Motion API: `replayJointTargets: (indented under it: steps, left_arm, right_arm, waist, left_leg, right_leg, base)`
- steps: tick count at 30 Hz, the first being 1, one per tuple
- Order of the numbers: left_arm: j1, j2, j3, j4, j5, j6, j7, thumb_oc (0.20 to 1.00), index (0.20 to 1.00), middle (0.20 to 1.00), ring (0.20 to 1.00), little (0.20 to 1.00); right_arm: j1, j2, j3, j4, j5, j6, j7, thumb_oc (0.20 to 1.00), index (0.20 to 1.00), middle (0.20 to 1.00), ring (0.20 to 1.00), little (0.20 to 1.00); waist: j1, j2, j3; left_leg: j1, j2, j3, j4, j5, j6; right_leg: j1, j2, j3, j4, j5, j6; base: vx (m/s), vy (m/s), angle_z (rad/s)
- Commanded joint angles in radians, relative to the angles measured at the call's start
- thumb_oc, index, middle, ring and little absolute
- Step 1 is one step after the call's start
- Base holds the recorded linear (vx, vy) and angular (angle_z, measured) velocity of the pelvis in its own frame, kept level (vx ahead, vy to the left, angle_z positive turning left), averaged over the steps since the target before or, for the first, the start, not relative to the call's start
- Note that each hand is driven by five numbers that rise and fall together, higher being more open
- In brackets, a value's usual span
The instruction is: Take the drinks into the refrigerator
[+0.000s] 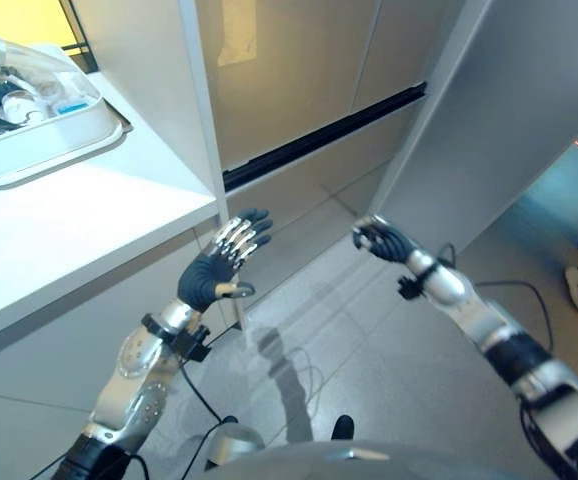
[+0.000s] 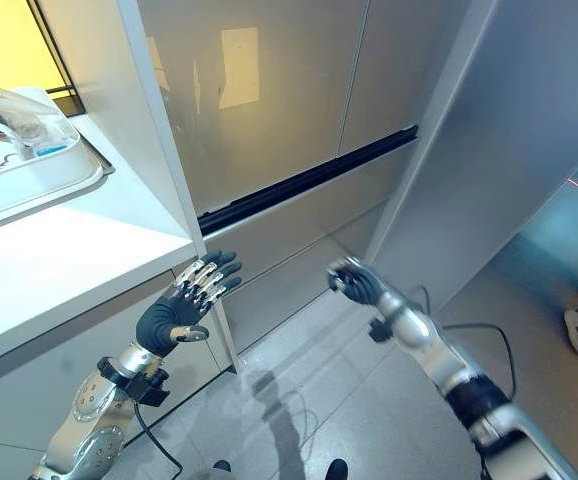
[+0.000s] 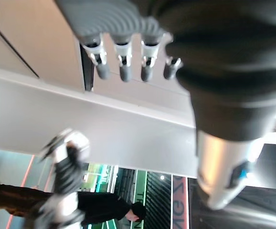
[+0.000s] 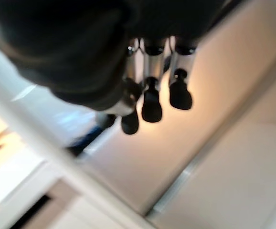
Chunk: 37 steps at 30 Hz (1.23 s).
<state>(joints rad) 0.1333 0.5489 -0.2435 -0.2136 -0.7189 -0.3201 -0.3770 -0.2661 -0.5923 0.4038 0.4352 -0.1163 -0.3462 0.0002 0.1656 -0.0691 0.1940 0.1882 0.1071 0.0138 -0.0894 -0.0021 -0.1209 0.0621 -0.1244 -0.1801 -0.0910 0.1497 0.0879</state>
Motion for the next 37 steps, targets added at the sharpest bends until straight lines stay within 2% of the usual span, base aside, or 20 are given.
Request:
replayJointTargets:
  steps: [1, 3, 4, 5, 7, 10, 11, 13, 14, 16, 17, 20, 21, 22, 24, 25, 26, 28, 32, 37]
  left_arm:
    - [-0.002, -0.012, 0.025, -0.041, 0.032, -0.07, 0.004, 1.0, 1.0, 1.0, 1.0, 1.0]
    - [0.001, -0.014, 0.031, -0.035, 0.042, -0.077, 0.01, 1.0, 1.0, 1.0, 1.0, 1.0]
    - [0.006, -0.017, 0.039, -0.023, 0.053, -0.081, 0.016, 1.0, 1.0, 1.0, 1.0, 1.0]
    - [0.006, -0.016, 0.038, -0.023, 0.053, -0.081, 0.017, 1.0, 1.0, 1.0, 1.0, 1.0]
    - [0.015, -0.018, 0.052, 0.034, 0.126, -0.097, 0.047, 1.0, 1.0, 1.0, 1.0, 1.0]
    - [0.014, -0.016, 0.05, 0.056, 0.15, -0.105, 0.059, 1.0, 1.0, 1.0, 1.0, 1.0]
    - [0.015, -0.012, 0.045, 0.149, 0.243, -0.134, 0.103, 1.0, 1.0, 1.0, 1.0, 1.0]
    - [0.015, -0.007, 0.027, 0.305, 0.37, -0.146, 0.151, 1.0, 1.0, 1.0, 1.0, 1.0]
    - [0.012, -0.008, 0.024, 0.309, 0.373, -0.149, 0.153, 1.0, 1.0, 1.0, 1.0, 1.0]
    - [0.006, -0.039, 0.002, 0.517, 0.475, -0.147, 0.193, 1.0, 1.0, 1.0, 1.0, 1.0]
    - [0.006, -0.039, 0.002, 0.518, 0.475, -0.148, 0.193, 1.0, 1.0, 1.0, 1.0, 1.0]
    - [-0.001, -0.073, -0.002, 0.74, 0.591, -0.136, 0.229, 1.0, 1.0, 1.0, 1.0, 1.0]
    - [-0.002, -0.096, 0.008, 0.839, 0.626, -0.122, 0.247, 1.0, 1.0, 1.0, 1.0, 1.0]
    - [-0.011, -0.141, 0.039, 1.021, 0.689, -0.101, 0.284, 1.0, 1.0, 1.0, 1.0, 1.0]
    - [-0.029, -0.192, 0.106, 1.227, 0.691, -0.059, 0.316, 1.0, 1.0, 1.0, 1.0, 1.0]
    - [-0.029, -0.192, 0.106, 1.227, 0.691, -0.059, 0.317, 1.0, 1.0, 1.0, 1.0, 1.0]
    - [-0.047, -0.235, 0.181, 1.406, 0.671, -0.002, 0.335, 1.0, 1.0, 1.0, 1.0, 1.0]
    - [-0.061, -0.256, 0.233, 1.521, 0.676, 0.044, 0.347, 1.0, 1.0, 1.0, 1.0, 1.0]
    - [-0.077, -0.288, 0.25, 1.515, 0.573, 0.049, 0.315, 1.0, 1.0, 1.0, 1.0, 1.0]
    - [-0.092, -0.301, 0.221, 1.494, 0.566, 0.045, 0.327, 1.0, 1.0, 1.0, 1.0, 1.0]
  right_arm:
    - [-0.038, -0.026, -0.028, 0.011, 0.023, -0.023, -0.019, 0.2, 0.2, 0.2, 0.2, 0.2]
    - [0.018, -0.008, -0.057, 0.032, 0.03, -0.022, -0.024, 0.404, 0.404, 0.404, 0.404, 0.404]
    - [0.069, 0.019, -0.072, 0.079, 0.038, -0.018, -0.025, 0.664, 0.664, 0.664, 0.664, 0.664]
    - [0.07, 0.019, -0.073, 0.079, 0.038, -0.018, -0.025, 1.0, 1.0, 1.0, 1.0, 1.0]
    - [0.163, 0.073, -0.109, 0.127, 0.074, -0.014, -0.016, 1.0, 1.0, 1.0, 1.0, 1.0]
    - [0.18, 0.085, -0.112, 0.139, 0.081, -0.013, -0.016, 1.0, 1.0, 1.0, 1.0, 1.0]
    - [0.215, 0.136, -0.135, 0.226, 0.128, -0.012, -0.024, 1.0, 1.0, 1.0, 1.0, 1.0]
    - [0.256, 0.186, -0.168, 0.312, 0.196, -0.004, -0.025, 1.0, 1.0, 1.0, 1.0, 1.0]
    - [0.256, 0.187, -0.169, 0.314, 0.198, -0.006, -0.024, 1.0, 1.0, 1.0, 1.0, 1.0]
    - [0.285, 0.227, -0.175, 0.423, 0.235, 0.0, -0.007, 1.0, 1.0, 1.0, 1.0, 1.0]
    - [0.285, 0.227, -0.175, 0.423, 0.235, 0.0, -0.007, 1.0, 1.0, 1.0, 1.0, 1.0]
    - [0.295, 0.246, -0.181, 0.518, 0.228, 0.011, -0.009, 1.0, 1.0, 1.0, 1.0, 1.0]
    - [0.295, 0.254, -0.187, 0.547, 0.232, 0.013, -0.011, 1.0, 1.0, 1.0, 1.0, 1.0]
    - [0.302, 0.274, -0.193, 0.619, 0.23, 0.023, -0.01, 1.0, 1.0, 1.0, 1.0, 1.0]
    - [0.302, 0.287, -0.193, 0.651, 0.226, 0.032, -0.009, 1.0, 1.0, 1.0, 1.0, 1.0]
    - [0.302, 0.287, -0.193, 0.651, 0.226, 0.032, -0.009, 1.0, 1.0, 1.0, 1.0, 1.0]
    - [0.303, 0.305, -0.213, 0.698, 0.245, 0.045, -0.008, 1.0, 1.0, 1.0, 1.0, 1.0]
    - [0.296, 0.318, -0.222, 0.732, 0.252, 0.062, -0.006, 1.0, 1.0, 1.0, 1.0, 1.0]
    - [0.29, 0.324, -0.21, 0.723, 0.271, 0.071, 0.001, 1.0, 1.0, 1.0, 1.0, 1.0]
    - [0.265, 0.33, -0.185, 0.727, 0.272, 0.078, 0.004, 1.0, 1.0, 1.0, 1.0, 1.0]
  waist:
    - [-0.001, 0.016, -0.018]
    - [-0.011, 0.017, -0.018]
    - [-0.023, 0.02, -0.017]
    - [-0.022, 0.019, -0.018]
    - [-0.043, 0.022, -0.017]
    - [-0.046, 0.022, -0.018]
    - [-0.059, 0.024, -0.018]
    - [-0.08, 0.028, -0.02]
    - [-0.078, 0.028, -0.02]
    - [-0.094, 0.031, -0.023]
    - [-0.093, 0.031, -0.023]
    - [-0.107, 0.034, -0.024]
    - [-0.111, 0.034, -0.025]
    - [-0.117, 0.036, -0.028]
    - [-0.122, 0.034, -0.031]
    - [-0.122, 0.034, -0.031]
    - [-0.125, 0.031, -0.036]
    - [-0.129, 0.027, -0.044]
    - [-0.132, 0.025, -0.051]
    - [-0.13, 0.026, -0.052]
  left_leg:
    - [-0.023, -0.08, -0.024, 0.01, -0.049, 0.109]
    - [-0.022, -0.079, -0.022, 0.01, -0.05, 0.108]
    - [-0.02, -0.079, -0.017, 0.01, -0.052, 0.108]
    - [-0.02, -0.079, -0.017, 0.01, -0.052, 0.108]
    - [-0.019, -0.079, -0.009, 0.01, -0.054, 0.108]
    - [-0.018, -0.079, -0.007, 0.009, -0.055, 0.108]
    - [-0.018, -0.079, -0.001, 0.01, -0.055, 0.107]
    - [-0.015, -0.078, 0.01, 0.009, -0.055, 0.106]
    - [-0.014, -0.078, 0.011, 0.009, -0.055, 0.106]
    - [-0.013, -0.078, 0.023, 0.008, -0.055, 0.105]
    - [-0.013, -0.078, 0.024, 0.008, -0.055, 0.105]
    - [-0.013, -0.078, 0.035, 0.006, -0.054, 0.105]
    - [-0.013, -0.078, 0.038, 0.005, -0.053, 0.105]
    - [-0.011, -0.077, 0.048, 0.003, -0.053, 0.104]
    - [-0.012, -0.076, 0.052, 0.002, -0.052, 0.104]
    - [-0.012, -0.076, 0.052, 0.002, -0.052, 0.104]
    - [-0.013, -0.076, 0.056, 0.002, -0.052, 0.103]
    - [-0.013, -0.075, 0.061, 0.002, -0.052, 0.102]
    - [-0.016, -0.075, 0.067, 0.002, -0.052, 0.1]
    - [-0.023, -0.077, 0.066, 0.002, -0.046, 0.101]
  right_leg:
    - [0.035, 0.016, -0.011, 0.127, -0.133, 0.013]
    - [0.034, 0.016, -0.007, 0.127, -0.132, 0.014]
    - [0.032, 0.018, -0.003, 0.127, -0.131, 0.015]
    - [0.031, 0.018, -0.003, 0.127, -0.131, 0.015]
    - [0.027, 0.02, 0.005, 0.127, -0.131, 0.016]
    - [0.026, 0.02, 0.007, 0.127, -0.131, 0.016]
    - [0.021, 0.022, 0.015, 0.131, -0.131, 0.016]
    - [0.017, 0.024, 0.024, 0.132, -0.13, 0.017]
    - [0.017, 0.024, 0.025, 0.132, -0.131, 0.017]
    - [0.012, 0.028, 0.04, 0.128, -0.128, 0.018]
    - [0.012, 0.028, 0.04, 0.128, -0.128, 0.018]
    - [0.006, 0.031, 0.052, 0.126, -0.123, 0.019]
    - [0.003, 0.032, 0.056, 0.126, -0.122, 0.019]
    - [-0.001, 0.034, 0.064, 0.125, -0.12, 0.018]
    - [-0.006, 0.037, 0.07, 0.123, -0.117, 0.016]
    - [-0.006, 0.037, 0.07, 0.123, -0.117, 0.016]
    - [-0.006, 0.039, 0.072, 0.12, -0.114, 0.014]
    - [-0.005, 0.041, 0.075, 0.117, -0.112, 0.011]
    - [-0.004, 0.043, 0.079, 0.111, -0.104, 0.012]
    - [-0.005, 0.042, 0.078, 0.104, -0.095, 0.013]
  base:
    - [0.02, 0.002, -0.1]
    - [0.01, 0.002, -0.08]
    - [0.0, 0.006, -0.07]
    - [0.0, 0.011, -0.08]
    - [0.0, 0.0, 0.0]
    - [0.0, 0.003, -0.02]
    - [-0.01, 0.017, -0.07]
    - [-0.01, 0.024, -0.18]
    - [0.0, 0.019, -0.28]
    - [-0.01, 0.014, -0.18]
    - [-0.01, 0.013, -0.17]
    - [-0.02, 0.011, -0.14]
    - [-0.04, 0.02, -0.04]
    - [-0.04, 0.012, -0.07]
    - [-0.03, 0.004, -0.21]
    - [-0.02, -0.007, -0.21]
    - [-0.02, -0.01, -0.06]
    - [0.0, 0.0, 0.0]
    - [0.0, 0.0, 0.0]
    - [-0.03, -0.003, -0.01]
